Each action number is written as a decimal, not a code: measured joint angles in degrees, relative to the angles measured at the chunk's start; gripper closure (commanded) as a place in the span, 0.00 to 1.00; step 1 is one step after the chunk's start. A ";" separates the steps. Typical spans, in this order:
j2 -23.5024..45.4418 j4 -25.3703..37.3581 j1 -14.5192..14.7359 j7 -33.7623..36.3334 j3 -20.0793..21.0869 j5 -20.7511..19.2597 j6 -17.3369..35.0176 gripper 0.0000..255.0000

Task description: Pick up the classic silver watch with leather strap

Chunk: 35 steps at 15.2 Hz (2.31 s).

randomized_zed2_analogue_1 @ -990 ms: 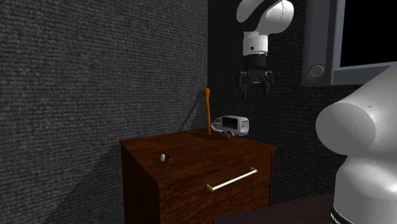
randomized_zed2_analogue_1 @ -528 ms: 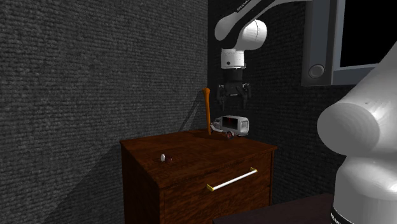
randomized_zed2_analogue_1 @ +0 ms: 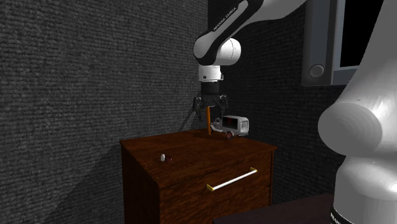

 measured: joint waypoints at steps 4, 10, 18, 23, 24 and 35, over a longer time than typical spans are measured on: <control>8.57 5.48 0.91 4.78 2.72 -3.25 2.69 0.00; 21.09 14.55 3.58 11.66 4.83 -9.57 4.77 0.00; 39.29 32.22 10.17 18.20 4.12 -17.75 3.38 0.00; 46.14 38.87 13.08 19.87 3.21 -20.11 3.11 0.00; 46.87 39.15 13.23 20.01 3.04 -20.37 3.54 0.00; 48.70 38.37 13.60 20.92 2.46 -21.31 6.06 1.00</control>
